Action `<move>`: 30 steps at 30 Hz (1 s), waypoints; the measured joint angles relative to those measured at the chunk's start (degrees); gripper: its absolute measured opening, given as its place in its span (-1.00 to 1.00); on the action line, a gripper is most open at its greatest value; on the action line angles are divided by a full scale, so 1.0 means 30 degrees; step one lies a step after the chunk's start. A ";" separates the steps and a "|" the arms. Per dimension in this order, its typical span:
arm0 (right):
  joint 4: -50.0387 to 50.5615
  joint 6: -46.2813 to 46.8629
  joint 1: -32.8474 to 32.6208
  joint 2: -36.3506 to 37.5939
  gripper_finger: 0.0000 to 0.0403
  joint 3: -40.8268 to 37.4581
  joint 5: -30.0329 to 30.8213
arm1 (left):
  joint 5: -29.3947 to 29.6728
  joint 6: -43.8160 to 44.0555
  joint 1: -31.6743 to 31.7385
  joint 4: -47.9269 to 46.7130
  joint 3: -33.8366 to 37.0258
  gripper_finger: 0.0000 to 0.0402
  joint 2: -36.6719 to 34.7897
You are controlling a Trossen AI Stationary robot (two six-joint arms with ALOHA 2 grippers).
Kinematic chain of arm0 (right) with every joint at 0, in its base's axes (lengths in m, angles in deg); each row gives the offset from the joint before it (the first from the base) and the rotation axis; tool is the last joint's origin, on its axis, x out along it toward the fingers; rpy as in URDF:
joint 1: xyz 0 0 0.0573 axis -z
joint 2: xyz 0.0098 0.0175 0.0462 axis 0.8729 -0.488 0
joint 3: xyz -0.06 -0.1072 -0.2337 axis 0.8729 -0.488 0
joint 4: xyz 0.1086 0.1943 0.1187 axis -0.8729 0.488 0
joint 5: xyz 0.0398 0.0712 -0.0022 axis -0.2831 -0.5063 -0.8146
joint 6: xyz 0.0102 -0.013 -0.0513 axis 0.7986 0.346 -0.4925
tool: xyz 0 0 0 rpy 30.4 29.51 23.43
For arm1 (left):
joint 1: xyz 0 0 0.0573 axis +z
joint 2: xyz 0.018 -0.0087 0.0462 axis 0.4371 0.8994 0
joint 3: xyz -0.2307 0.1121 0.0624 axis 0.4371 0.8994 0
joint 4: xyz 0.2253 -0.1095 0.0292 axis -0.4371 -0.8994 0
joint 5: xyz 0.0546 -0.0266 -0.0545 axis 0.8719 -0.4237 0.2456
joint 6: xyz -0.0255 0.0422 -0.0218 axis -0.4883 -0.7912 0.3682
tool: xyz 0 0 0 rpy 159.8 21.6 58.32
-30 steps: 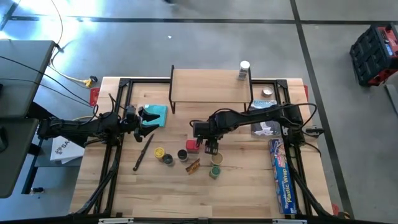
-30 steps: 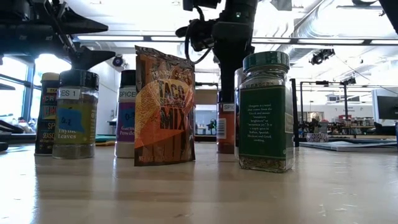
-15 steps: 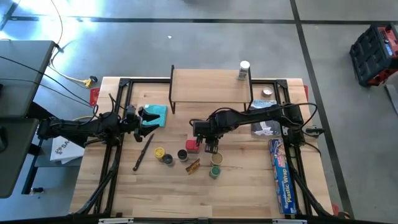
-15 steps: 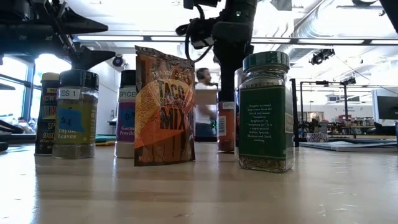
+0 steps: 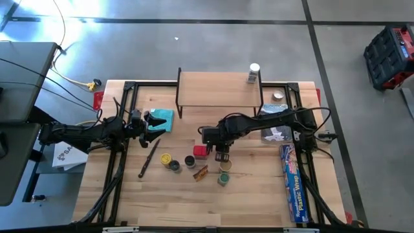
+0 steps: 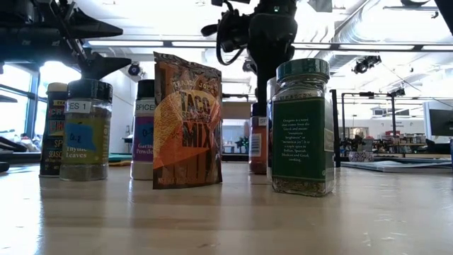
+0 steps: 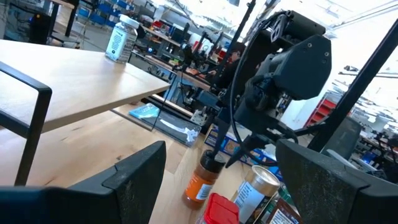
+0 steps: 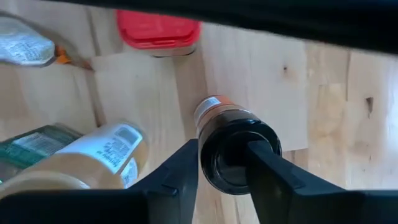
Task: Shelf spices
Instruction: Put the orange spice bottle on the shelf
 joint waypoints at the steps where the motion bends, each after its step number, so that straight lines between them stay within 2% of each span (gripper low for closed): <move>1: -0.0006 -0.0138 0.0007 0.0042 -0.33 -0.0007 0.0007 | 0.0000 0.0003 0.0000 0.0000 0.0000 0.48 0.0001; 9: 0.0189 -0.0577 0.0080 0.0545 0.14 -0.0044 -0.0192 | -0.0061 -0.0012 0.0000 -0.0022 0.0007 0.48 0.0001; 12: 0.0232 -0.0554 0.0087 0.0720 0.24 -0.0044 -0.0691 | -0.0066 -0.0018 0.0000 -0.0009 0.0007 0.48 -0.0003; 16: -0.0059 -0.0636 0.0080 0.0642 0.28 -0.0044 -0.0898 | -0.0066 -0.0019 0.0000 -0.0020 0.0007 0.48 -0.0003; 21: -0.0414 -0.1182 0.0089 0.0084 0.29 -0.0014 -0.0042 | -0.0287 -0.0027 0.0000 -0.0146 0.0007 0.48 0.0000; 30: -0.0787 -0.1344 0.0103 -0.0520 0.29 -0.0043 0.0211 | -0.0714 -0.0034 0.0000 -0.0182 0.0007 0.48 -0.0001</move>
